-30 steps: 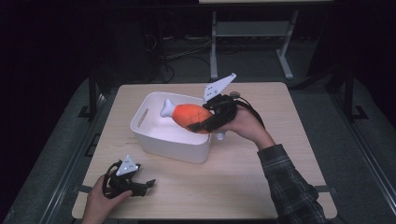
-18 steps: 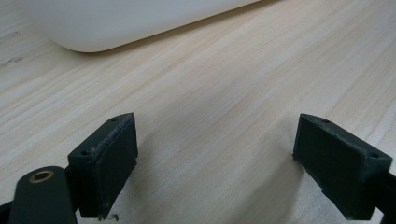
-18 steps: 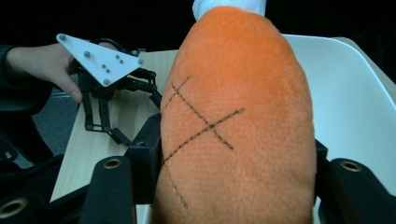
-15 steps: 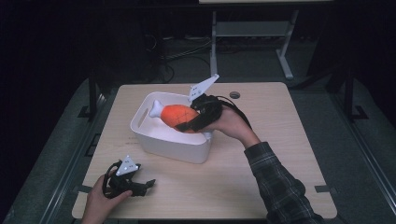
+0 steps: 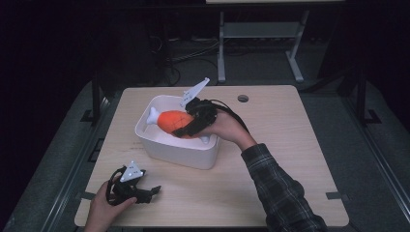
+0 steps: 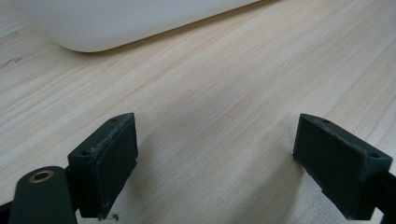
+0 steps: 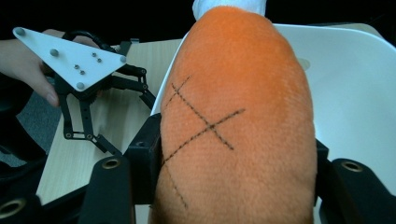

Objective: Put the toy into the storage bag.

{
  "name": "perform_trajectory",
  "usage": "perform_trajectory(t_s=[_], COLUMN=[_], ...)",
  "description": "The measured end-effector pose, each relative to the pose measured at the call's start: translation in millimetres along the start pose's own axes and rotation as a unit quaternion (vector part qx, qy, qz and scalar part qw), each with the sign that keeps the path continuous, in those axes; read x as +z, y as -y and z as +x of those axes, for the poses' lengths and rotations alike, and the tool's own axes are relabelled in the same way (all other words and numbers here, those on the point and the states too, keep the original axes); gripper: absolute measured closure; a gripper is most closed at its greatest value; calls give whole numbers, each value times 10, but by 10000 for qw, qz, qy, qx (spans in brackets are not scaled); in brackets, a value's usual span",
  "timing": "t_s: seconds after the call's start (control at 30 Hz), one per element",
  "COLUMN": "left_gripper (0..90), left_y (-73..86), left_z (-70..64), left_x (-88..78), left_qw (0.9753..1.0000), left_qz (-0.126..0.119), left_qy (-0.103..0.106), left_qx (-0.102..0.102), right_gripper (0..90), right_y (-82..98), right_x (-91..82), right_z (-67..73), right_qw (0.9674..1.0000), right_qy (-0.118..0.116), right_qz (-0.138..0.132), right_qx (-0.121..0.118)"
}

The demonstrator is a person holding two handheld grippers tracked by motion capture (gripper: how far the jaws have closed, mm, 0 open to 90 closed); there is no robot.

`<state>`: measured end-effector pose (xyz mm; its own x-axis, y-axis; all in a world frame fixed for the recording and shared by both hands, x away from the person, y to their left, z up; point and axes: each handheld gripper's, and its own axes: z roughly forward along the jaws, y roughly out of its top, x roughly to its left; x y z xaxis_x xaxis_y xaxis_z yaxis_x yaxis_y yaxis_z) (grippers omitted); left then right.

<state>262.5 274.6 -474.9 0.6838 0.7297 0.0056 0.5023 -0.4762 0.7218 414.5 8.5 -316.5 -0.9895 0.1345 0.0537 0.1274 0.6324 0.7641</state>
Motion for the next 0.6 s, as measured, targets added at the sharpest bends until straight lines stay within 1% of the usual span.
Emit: perform_trajectory(t_s=[0.1,0.3,0.5,0.6], left_gripper=[129,129,129,129], left_y=[0,1,0,0], left_z=[0,0,0,0], left_x=[0,1,0,0], left_qw=[10000,10000,10000,10000], left_qz=[2,-9,2,2], left_qy=[1,-3,1,1], left_qx=[0,-1,1,0], right_gripper=[409,399,374,360], right_y=[-4,-4,9,20], right_x=[54,119,175,197], right_z=[-3,0,0,-2], right_qw=[10000,9999,9996,9994], right_qy=[3,-53,-103,-189], right_qz=[93,163,242,269], right_qx=[-25,-25,38,48])
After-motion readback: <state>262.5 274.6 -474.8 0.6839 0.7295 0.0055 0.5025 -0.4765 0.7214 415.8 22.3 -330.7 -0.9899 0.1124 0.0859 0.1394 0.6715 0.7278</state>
